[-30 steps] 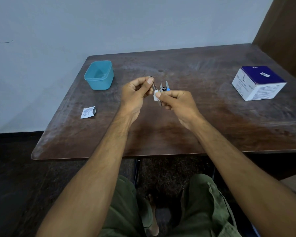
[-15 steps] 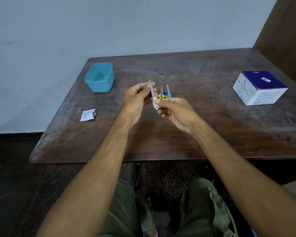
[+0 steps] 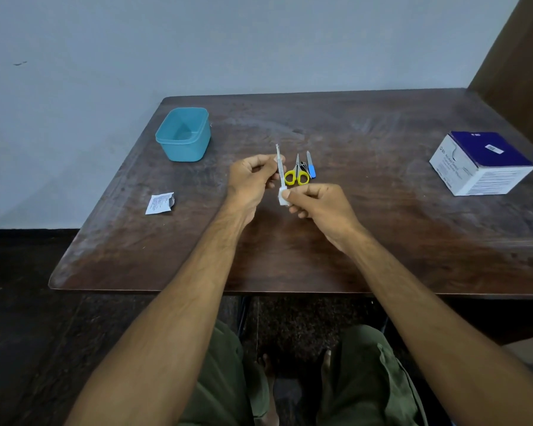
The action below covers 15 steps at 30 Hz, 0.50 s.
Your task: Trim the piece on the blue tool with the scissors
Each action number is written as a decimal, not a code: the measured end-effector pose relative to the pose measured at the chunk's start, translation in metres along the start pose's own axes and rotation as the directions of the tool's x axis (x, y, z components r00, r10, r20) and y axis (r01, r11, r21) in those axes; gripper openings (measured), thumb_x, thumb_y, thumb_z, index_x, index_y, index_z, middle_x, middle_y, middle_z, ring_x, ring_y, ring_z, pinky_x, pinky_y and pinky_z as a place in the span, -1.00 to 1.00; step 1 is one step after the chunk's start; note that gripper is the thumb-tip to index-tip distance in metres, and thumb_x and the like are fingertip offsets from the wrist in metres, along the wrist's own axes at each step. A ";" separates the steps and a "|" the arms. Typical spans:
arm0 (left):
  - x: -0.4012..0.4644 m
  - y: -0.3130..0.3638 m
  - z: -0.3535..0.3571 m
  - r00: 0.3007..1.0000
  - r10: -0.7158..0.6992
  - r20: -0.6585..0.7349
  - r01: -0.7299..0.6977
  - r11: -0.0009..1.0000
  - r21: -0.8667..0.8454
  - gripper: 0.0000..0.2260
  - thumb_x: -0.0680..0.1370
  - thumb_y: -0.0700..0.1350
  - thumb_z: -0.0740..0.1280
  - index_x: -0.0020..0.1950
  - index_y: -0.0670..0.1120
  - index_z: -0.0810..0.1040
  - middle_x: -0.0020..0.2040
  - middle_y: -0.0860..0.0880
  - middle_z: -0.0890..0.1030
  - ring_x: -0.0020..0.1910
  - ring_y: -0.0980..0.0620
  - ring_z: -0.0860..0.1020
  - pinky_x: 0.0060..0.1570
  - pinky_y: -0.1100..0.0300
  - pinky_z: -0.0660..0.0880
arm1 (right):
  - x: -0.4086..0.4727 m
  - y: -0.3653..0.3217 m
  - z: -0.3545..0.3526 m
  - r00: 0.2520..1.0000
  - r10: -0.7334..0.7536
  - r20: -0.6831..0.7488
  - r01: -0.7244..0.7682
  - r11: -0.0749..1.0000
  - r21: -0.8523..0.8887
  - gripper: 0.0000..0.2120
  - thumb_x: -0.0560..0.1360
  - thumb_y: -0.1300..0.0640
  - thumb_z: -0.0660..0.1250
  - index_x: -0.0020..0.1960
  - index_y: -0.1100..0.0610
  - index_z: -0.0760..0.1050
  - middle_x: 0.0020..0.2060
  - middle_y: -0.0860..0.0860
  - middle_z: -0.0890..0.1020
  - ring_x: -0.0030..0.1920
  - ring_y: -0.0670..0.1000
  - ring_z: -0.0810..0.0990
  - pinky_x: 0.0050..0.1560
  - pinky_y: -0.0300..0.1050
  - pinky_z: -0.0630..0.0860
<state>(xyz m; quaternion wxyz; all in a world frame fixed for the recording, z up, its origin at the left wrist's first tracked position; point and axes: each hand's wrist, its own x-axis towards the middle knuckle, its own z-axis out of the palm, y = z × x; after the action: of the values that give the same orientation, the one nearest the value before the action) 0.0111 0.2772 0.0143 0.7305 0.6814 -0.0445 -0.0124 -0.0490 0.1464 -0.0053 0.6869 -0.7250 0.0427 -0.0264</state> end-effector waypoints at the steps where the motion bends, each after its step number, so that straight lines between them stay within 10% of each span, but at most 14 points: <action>1: 0.000 -0.002 0.001 1.000 0.006 0.008 -0.007 1.000 0.020 -0.86 0.56 -0.26 0.33 -0.13 -0.10 0.66 -0.31 0.01 0.66 -0.39 0.16 0.53 -0.38 0.33 0.46 | 0.002 -0.002 0.000 1.000 -0.008 -0.016 0.008 1.000 -0.006 -0.87 0.47 0.15 0.44 -0.13 0.23 0.67 -0.32 0.02 0.66 -0.32 -0.12 0.55 -0.28 -0.25 0.45; 15: 0.004 -0.009 0.006 0.999 -0.006 -0.038 0.006 1.000 -0.003 -0.85 0.56 -0.27 0.32 -0.11 -0.11 0.66 -0.32 0.04 0.65 -0.37 0.17 0.55 -0.30 0.30 0.51 | 0.004 0.002 0.006 0.995 -0.013 -0.097 0.015 1.000 0.018 -0.89 0.46 0.17 0.45 -0.17 0.21 0.66 -0.37 -0.01 0.63 -0.35 -0.14 0.54 -0.32 -0.25 0.44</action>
<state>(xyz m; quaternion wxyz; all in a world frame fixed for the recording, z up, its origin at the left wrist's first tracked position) 0.0152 0.2701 0.0056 0.7322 0.6805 -0.0283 -0.0017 -0.0441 0.1514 -0.0073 0.6907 -0.7166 0.0705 -0.0665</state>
